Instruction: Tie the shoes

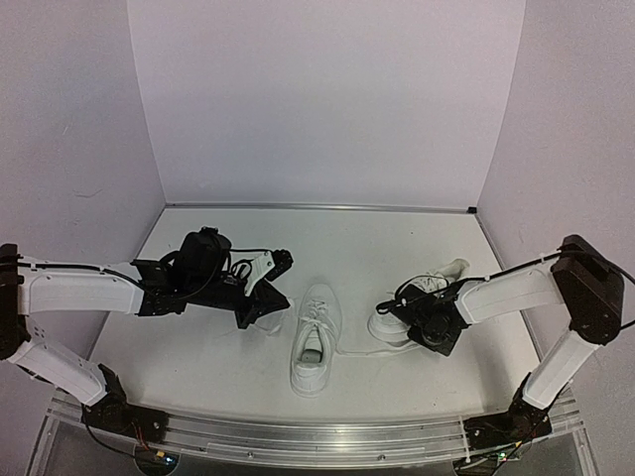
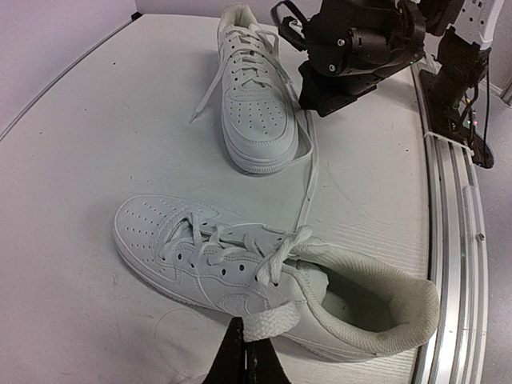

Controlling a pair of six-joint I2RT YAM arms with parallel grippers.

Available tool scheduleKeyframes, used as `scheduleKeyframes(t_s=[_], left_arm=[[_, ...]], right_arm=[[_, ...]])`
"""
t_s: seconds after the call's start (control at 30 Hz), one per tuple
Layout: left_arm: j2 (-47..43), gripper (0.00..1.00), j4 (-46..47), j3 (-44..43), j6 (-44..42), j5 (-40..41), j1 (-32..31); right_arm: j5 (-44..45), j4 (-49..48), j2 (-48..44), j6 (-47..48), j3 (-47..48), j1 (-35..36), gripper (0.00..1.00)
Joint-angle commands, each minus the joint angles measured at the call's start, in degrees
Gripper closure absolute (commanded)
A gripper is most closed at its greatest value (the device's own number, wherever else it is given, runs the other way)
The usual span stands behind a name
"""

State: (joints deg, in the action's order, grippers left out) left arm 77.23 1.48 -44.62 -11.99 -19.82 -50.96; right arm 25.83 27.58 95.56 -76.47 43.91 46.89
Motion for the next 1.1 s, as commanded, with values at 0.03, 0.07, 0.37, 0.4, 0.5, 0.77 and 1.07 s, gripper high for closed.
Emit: scheduleKeyframes(t_s=[0.03,0.07,0.37,0.4,0.5,0.77,1.07], left_arm=[[-0.57,1.00,0.19,-1.92,-0.65,-0.40,-0.20],[-0.53,1.00,0.12,-1.95,-0.70,-0.44,-0.22],[-0.84,1.00,-0.04,-1.58,-0.62,-0.79,-0.20],[-0.85,1.00,0.06,-1.54,-0.64,-0.89,-0.21],[-0.96,1.00,0.80,-1.14,-0.56,-1.33,-0.19],[-2.03,1.00,1.56,-0.68,-1.16,-2.24,-0.27],[-3.11,1.00,3.19,0.34,-2.36,-2.72,-0.47]], right_arm=[[-4.40,2.41,-4.14,-1.25,-4.39,-0.39,1.00],[-4.33,2.63,-6.07,-0.99,-4.63,-0.40,1.00],[0.01,7.21,-22.75,11.46,2.60,-0.34,1.00],[0.32,7.19,-23.68,13.72,4.21,-0.37,1.00],[0.85,7.12,-23.26,21.25,11.22,-0.35,1.00],[-3.60,0.82,-12.61,36.88,35.37,-0.39,1.00],[-20.79,-4.71,10.50,40.82,58.12,-0.20,1.00]])
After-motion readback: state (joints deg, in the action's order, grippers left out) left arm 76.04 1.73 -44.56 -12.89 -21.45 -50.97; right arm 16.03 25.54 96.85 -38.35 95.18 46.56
